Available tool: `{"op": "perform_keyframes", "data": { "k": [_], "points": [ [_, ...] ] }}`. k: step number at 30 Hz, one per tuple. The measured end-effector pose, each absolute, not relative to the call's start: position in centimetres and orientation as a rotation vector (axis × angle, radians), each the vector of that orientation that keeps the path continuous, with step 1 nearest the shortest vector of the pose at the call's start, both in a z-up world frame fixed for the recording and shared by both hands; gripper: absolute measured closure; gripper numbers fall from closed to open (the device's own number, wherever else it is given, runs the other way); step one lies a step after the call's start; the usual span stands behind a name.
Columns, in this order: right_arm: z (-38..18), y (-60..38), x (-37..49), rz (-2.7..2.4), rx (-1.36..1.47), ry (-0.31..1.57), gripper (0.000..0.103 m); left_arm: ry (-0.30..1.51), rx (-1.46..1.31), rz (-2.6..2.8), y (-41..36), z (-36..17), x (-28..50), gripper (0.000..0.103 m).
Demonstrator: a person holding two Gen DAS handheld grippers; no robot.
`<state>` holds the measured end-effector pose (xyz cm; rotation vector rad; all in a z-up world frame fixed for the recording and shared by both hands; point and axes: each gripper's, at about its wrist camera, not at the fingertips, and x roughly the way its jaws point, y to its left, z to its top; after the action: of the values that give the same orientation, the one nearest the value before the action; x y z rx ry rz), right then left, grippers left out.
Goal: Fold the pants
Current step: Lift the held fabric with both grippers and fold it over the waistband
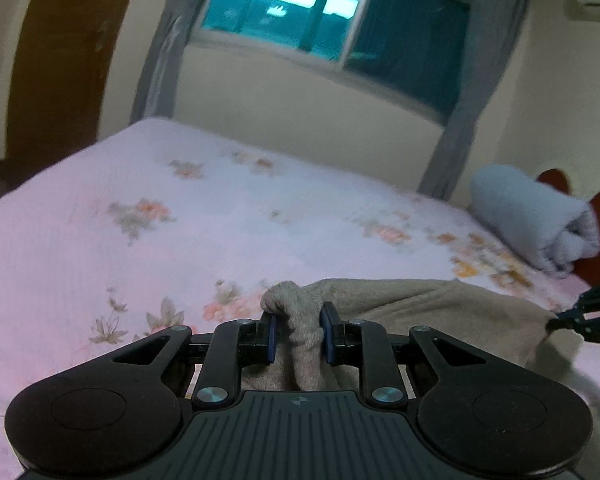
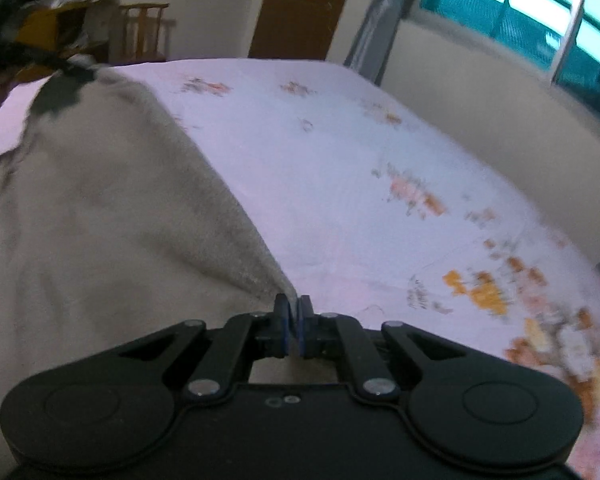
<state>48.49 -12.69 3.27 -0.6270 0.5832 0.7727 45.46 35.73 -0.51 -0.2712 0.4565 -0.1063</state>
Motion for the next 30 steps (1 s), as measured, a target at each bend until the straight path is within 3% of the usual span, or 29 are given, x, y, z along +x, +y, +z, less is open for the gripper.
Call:
{"op": "perform_keyframes", "data": {
  "k": [8,10,12,14,17,26,28,30],
  "points": [
    [5.7,-14.0,33.6,0.720,-0.683,0.539,0.103,0.386,-0.201,-0.244,34.5,0.9,36.6,0.081],
    [4.6,-14.1,30.2,0.700,-0.686,0.556,0.103,0.384,-0.203,-0.254,34.5,0.4,34.1,0.067],
    [2.8,-14.0,27.4,0.694,-0.696,0.583,0.103,0.440,-0.278,-0.220,35.4,-0.9,31.8,0.030],
    [0.2,-13.6,25.9,0.692,-0.693,0.631,0.103,0.514,-0.347,-0.161,36.2,-2.4,29.4,0.023],
    [-3.1,-12.7,25.5,0.672,-0.677,0.704,0.103,0.626,-0.455,-0.099,36.1,-4.4,25.5,0.023],
    [-3.5,-12.5,26.8,0.630,-0.598,0.711,0.103,0.587,-0.740,0.022,35.3,-6.5,18.6,0.023],
    [-3.6,-12.6,25.8,0.613,-0.591,0.693,0.101,0.583,-0.761,0.026,35.0,-6.4,19.0,0.031],
    [-3.8,-12.9,24.8,0.585,-0.576,0.661,0.092,0.600,-0.781,0.019,34.3,-6.5,20.0,0.057]
  ]
}}
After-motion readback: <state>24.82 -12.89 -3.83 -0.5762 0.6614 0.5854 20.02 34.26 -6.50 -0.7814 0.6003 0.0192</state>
